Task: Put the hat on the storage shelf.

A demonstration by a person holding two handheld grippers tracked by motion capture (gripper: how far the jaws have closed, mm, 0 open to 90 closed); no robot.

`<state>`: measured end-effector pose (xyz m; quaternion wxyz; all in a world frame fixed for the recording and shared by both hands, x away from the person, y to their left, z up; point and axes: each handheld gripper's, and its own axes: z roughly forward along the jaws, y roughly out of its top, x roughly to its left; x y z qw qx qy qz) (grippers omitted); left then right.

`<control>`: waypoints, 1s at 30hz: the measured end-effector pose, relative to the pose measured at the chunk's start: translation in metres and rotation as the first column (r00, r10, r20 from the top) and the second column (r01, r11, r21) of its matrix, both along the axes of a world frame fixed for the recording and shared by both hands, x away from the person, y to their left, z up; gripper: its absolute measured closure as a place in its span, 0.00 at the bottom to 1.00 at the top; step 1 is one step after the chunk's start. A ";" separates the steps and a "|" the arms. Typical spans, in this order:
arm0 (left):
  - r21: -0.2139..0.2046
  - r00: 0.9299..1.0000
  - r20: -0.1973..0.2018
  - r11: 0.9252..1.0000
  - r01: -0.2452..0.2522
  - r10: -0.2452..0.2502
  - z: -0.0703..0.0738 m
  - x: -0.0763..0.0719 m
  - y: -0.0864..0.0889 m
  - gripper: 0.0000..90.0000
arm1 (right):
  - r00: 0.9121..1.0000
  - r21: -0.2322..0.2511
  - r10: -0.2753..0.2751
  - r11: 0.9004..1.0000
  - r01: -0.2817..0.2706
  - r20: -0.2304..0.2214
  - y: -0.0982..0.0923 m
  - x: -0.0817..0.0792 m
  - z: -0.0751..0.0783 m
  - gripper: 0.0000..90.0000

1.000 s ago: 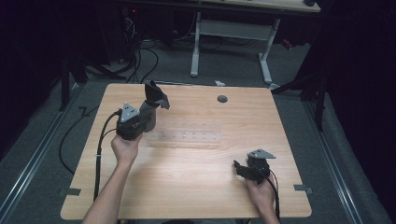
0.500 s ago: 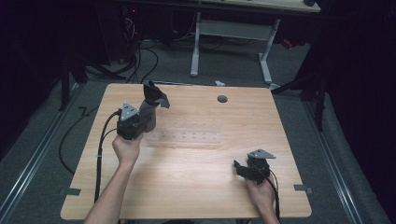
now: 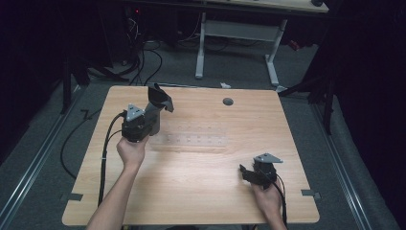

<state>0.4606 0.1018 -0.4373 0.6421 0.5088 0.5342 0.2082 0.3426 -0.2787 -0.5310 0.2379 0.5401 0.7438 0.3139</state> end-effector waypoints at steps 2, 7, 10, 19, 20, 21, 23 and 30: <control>0.009 1.000 -0.005 1.000 0.002 -0.002 0.001 0.001 -0.002 0.95 | 1.000 0.000 0.000 1.000 0.000 0.000 0.000 0.000 0.000 0.38; 0.031 1.000 -0.015 1.000 -0.003 0.003 0.001 0.004 -0.003 0.95 | 1.000 0.000 0.000 1.000 0.000 0.000 0.000 0.000 0.000 0.38; 0.039 1.000 -0.018 0.999 -0.003 0.004 -0.003 0.003 -0.003 0.95 | 1.000 0.000 0.000 1.000 0.000 0.000 0.000 0.000 0.000 0.38; 0.036 1.000 0.020 0.999 0.004 -0.005 -0.015 -0.004 -0.001 0.95 | 1.000 0.000 0.000 1.000 0.000 0.000 0.000 0.000 0.000 0.38; 0.042 1.000 0.029 0.999 0.007 -0.008 -0.017 -0.006 -0.001 0.95 | 1.000 0.000 0.000 1.000 0.000 0.000 0.000 0.000 0.000 0.38; 0.044 0.999 0.033 0.999 0.009 -0.011 -0.018 -0.007 -0.001 0.95 | 1.000 0.000 0.001 1.000 -0.001 0.000 0.000 0.000 0.000 0.38; 0.038 0.999 0.038 0.999 0.009 -0.011 -0.021 -0.008 -0.001 0.95 | 1.000 0.000 0.001 1.000 -0.001 0.000 0.000 0.000 0.000 0.38; 0.046 0.999 0.023 0.999 0.022 -0.023 -0.026 -0.014 0.003 0.94 | 1.000 0.000 0.000 1.000 0.000 0.000 0.000 0.000 0.000 0.38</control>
